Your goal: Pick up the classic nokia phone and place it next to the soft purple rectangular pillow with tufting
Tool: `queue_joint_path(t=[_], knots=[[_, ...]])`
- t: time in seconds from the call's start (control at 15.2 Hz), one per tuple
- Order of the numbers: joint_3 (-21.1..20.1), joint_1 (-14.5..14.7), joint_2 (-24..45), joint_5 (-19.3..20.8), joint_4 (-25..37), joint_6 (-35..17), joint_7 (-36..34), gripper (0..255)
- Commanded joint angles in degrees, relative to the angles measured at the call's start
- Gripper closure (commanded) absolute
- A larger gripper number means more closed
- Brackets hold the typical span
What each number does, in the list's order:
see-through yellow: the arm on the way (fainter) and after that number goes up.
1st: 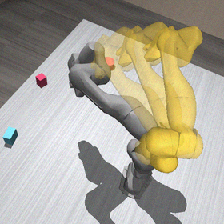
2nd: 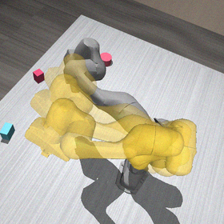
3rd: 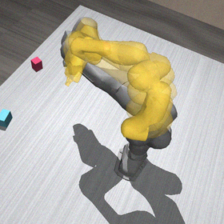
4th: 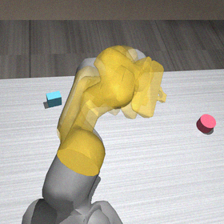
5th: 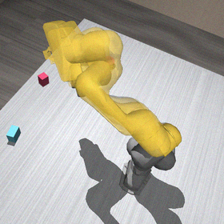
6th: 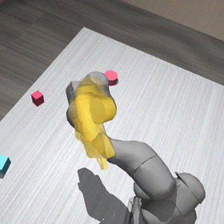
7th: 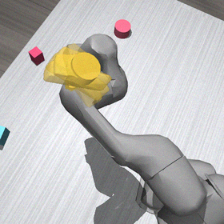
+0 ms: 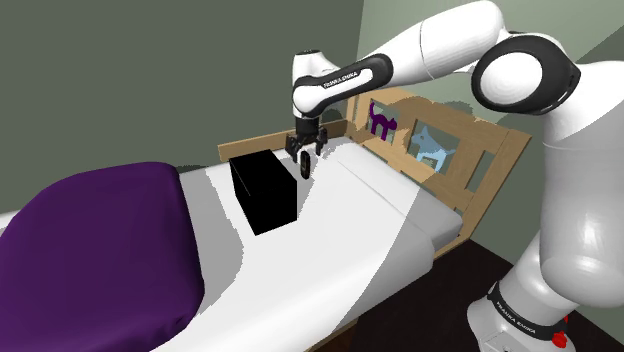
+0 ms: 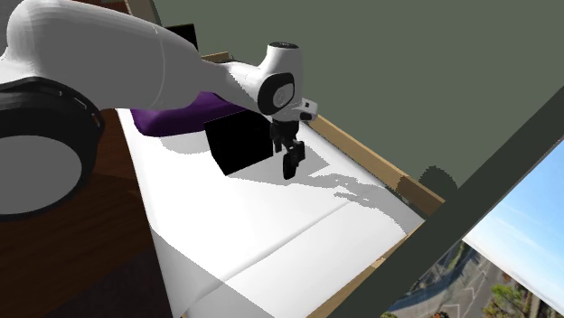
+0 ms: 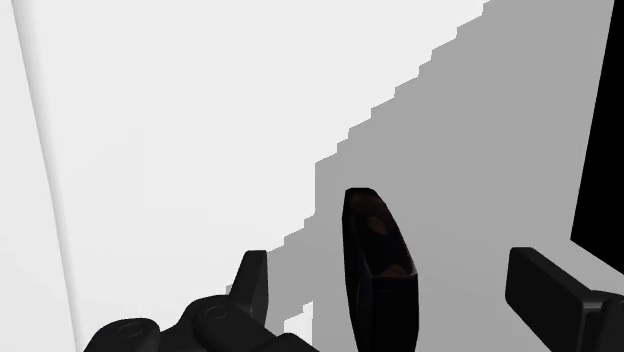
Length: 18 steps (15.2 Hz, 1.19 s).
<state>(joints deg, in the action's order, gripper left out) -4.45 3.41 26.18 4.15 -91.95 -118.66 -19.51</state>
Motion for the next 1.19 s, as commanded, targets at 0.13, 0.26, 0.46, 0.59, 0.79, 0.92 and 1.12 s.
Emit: queue_joint_path(t=[0.13,0.26,0.46,0.59,0.79,0.92,1.12], knots=[[0.10,-0.08,1.07,0.13,-1.13,-2.23,0.00,0],[0.10,-0.08,1.08,0.13,-1.12,-2.23,0.00,0],[0.10,-0.08,1.08,0.13,-1.12,-2.23,0.00,0],[0.10,-0.08,1.08,0.13,-1.12,-2.22,0.00,0],[0.10,-0.08,1.08,0.13,-1.12,-2.22,0.00,255],[0.10,-0.08,1.07,0.13,-1.13,-2.22,0.00,255],[0.10,-0.08,1.07,0.13,-1.14,-2.24,0.00,255]])
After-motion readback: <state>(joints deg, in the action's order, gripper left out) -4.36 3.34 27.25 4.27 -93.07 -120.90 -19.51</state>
